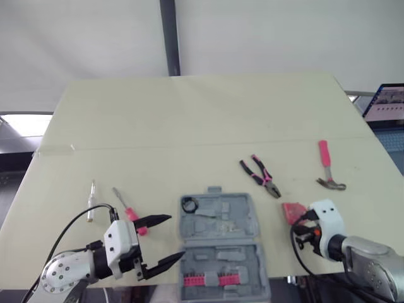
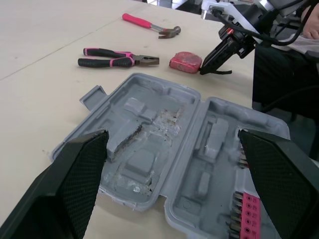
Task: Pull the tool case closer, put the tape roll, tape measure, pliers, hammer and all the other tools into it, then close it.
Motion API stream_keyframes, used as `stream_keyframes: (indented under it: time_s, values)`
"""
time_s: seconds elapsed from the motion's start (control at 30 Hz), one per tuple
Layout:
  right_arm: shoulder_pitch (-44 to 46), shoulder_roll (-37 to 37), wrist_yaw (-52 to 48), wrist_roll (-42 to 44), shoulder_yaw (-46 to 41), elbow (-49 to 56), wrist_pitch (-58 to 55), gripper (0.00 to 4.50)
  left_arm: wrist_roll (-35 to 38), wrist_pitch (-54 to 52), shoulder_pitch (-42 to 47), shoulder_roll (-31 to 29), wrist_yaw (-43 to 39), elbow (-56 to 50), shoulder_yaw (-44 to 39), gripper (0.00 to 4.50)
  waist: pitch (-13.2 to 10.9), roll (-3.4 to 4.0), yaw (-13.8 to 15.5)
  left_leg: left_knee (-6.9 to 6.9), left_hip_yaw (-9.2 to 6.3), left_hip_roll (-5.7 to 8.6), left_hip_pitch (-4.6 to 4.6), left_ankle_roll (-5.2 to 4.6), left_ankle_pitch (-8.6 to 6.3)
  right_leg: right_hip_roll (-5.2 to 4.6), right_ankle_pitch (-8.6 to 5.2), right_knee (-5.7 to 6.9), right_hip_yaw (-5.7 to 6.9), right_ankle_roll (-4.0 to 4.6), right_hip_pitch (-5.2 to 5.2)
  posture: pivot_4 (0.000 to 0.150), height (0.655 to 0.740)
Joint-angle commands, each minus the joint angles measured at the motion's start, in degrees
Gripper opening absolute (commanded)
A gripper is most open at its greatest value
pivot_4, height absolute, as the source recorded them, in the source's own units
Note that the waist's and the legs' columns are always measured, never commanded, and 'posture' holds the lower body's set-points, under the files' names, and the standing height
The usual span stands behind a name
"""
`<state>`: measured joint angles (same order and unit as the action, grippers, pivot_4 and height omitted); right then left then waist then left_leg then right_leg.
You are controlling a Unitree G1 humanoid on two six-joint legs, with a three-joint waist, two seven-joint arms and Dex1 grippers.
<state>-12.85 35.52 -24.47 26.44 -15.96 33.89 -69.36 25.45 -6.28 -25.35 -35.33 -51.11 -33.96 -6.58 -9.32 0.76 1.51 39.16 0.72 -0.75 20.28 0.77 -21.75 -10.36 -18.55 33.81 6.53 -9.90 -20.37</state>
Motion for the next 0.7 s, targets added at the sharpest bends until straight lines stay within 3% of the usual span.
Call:
stream_keyframes:
  time_s: [0.03, 0.37, 0.7]
  values:
    - [-2.5, 0.6, -1.5, 2.6, -1.3, 3.3, -3.1, 0.02, 0.6, 2.9, -0.8, -0.6, -2.4, 0.9, -0.9, 4.5, 0.0, 0.0, 0.0, 0.0, 0.0, 0.0, 0.0, 0.0, 0.0, 0.0, 0.0, 0.0, 0.0, 0.0, 0.0, 0.15, 0.74]
    - [-6.6, 1.2, -2.3, 7.5, -2.2, 7.9, -8.3, 0.02, -0.3, 8.2, -1.7, -0.4, -5.2, 5.0, -0.3, 4.5, 0.0, -0.04, 0.0, -0.01, -0.01, -0.01, -0.01, -0.01, 0.0, 0.0, 0.0, 0.0, 0.0, 0.01, 0.0, 0.15, 0.74]
    - [-5.1, -0.1, 0.5, 6.4, -2.1, 7.0, -8.8, 0.02, -1.2, 10.0, -2.6, -0.2, -5.0, 5.6, 1.0, 4.5, 0.0, -0.09, 0.0, -0.01, -0.01, -0.01, -0.01, -0.01, -0.01, 0.0, 0.0, 0.0, -0.01, 0.0, 0.0, 0.15, 0.74]
